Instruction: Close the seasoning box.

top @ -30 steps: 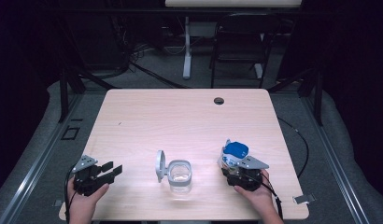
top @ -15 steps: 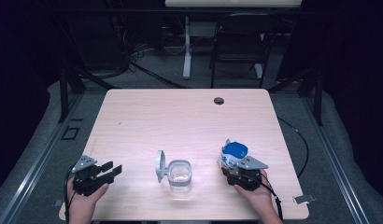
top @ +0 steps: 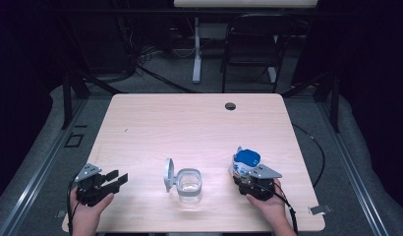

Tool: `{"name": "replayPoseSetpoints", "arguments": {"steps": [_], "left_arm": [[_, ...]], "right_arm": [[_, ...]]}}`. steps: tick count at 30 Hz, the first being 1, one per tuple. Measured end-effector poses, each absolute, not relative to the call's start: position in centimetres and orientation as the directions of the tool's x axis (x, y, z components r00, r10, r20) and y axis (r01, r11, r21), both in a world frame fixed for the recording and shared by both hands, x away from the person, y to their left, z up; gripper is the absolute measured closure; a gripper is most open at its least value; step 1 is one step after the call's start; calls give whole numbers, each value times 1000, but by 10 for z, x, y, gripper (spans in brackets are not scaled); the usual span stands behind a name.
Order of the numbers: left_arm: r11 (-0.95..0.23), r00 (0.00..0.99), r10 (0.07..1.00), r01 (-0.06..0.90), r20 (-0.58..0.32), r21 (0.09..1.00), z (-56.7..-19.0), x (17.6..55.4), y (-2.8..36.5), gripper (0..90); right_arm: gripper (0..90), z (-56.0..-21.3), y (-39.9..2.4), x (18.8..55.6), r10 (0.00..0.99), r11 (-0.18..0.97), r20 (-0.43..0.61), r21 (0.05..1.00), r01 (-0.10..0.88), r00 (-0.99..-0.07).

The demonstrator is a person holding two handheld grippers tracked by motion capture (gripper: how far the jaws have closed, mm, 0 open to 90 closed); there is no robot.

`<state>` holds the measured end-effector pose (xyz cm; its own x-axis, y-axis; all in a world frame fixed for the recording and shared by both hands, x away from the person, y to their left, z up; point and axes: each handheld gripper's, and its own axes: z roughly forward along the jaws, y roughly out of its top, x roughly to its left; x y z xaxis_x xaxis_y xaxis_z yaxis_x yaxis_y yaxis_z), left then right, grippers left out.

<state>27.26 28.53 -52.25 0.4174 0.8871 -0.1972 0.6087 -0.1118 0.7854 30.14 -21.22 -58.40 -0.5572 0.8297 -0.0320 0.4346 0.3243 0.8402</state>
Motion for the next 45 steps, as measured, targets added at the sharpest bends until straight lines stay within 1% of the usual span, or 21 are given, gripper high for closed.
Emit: {"name": "replayPoseSetpoints", "arguments": {"steps": [16,19,20,30,45], "left_arm": [[-110,415,888,610,-198,785,-523,273,288,544],[-109,414,888,609,-198,785,-523,273,288,544],[-109,414,888,609,-198,785,-523,273,288,544],[-109,416,888,608,-198,786,-523,273,288,544],[-104,416,887,603,-201,791,-521,272,289,543]], "right_arm": [[399,-584,-212,300,830,328,-40,842,429,-556],[400,-584,-211,301,834,314,-32,848,426,-551],[400,-582,-212,300,831,331,-43,840,429,-555],[402,-580,-209,299,827,341,-56,841,420,-559],[403,-563,-198,291,811,349,-74,857,378,-581]]}}
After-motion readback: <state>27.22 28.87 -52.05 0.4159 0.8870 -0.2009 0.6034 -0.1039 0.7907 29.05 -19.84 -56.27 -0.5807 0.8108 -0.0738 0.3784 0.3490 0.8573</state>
